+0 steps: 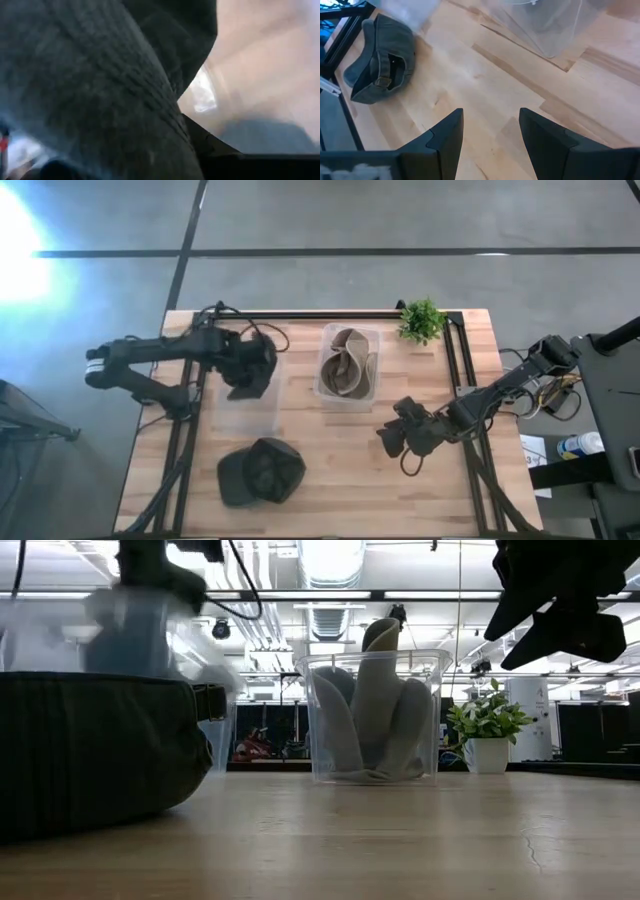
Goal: Pick & Place hat
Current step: Put the right black cap into the left transparent bin
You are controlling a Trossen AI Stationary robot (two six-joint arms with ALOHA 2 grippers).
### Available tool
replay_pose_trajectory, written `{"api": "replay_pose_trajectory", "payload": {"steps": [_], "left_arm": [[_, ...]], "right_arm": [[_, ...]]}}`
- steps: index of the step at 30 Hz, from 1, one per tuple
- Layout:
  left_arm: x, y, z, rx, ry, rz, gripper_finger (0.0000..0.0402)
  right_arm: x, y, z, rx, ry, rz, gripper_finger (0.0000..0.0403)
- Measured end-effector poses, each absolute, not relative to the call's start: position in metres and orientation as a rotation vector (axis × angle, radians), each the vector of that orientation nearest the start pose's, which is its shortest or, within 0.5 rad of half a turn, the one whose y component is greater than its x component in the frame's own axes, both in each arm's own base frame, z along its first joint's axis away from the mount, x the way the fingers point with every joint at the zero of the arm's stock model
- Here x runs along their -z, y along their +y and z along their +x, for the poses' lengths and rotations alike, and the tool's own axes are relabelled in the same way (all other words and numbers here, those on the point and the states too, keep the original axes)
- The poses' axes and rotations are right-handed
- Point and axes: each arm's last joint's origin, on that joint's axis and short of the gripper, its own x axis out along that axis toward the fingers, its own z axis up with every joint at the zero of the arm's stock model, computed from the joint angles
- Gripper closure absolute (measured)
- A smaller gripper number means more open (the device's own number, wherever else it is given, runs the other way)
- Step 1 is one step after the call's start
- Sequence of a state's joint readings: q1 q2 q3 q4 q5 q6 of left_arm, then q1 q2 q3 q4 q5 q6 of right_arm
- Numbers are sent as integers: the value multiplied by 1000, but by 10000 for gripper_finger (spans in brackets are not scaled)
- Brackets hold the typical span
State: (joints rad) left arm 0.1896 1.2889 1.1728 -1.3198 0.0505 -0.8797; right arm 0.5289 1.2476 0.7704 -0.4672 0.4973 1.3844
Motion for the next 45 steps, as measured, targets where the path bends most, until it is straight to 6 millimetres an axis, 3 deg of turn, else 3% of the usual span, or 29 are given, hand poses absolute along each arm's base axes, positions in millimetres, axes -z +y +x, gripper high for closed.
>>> {"api": "replay_pose_trajectory", "payload": {"steps": [5,8,12,20,28,31,36,40,45], "left_arm": [[-257,49,228,-508,1315,-1094,389],[-261,66,242,-397,1156,-1184,389],[-273,73,245,-489,1120,-1111,388],[-321,76,239,-582,1033,-939,388],[-406,75,226,-574,794,-803,390],[-436,71,208,-632,755,-753,390],[-460,67,190,-678,727,-733,391],[-455,68,194,-660,763,-691,391],[-433,76,210,-630,875,-593,392]], "right_arm": [[-219,107,211,514,670,844,213],[-219,107,211,512,673,846,213],[-219,107,210,520,674,859,213],[-224,110,215,446,648,840,213],[-246,121,241,159,454,828,213],[-244,116,259,114,410,861,213],[-246,114,309,-56,349,913,213],[-243,126,351,-95,391,901,213],[-240,142,391,-71,402,969,213]]}}
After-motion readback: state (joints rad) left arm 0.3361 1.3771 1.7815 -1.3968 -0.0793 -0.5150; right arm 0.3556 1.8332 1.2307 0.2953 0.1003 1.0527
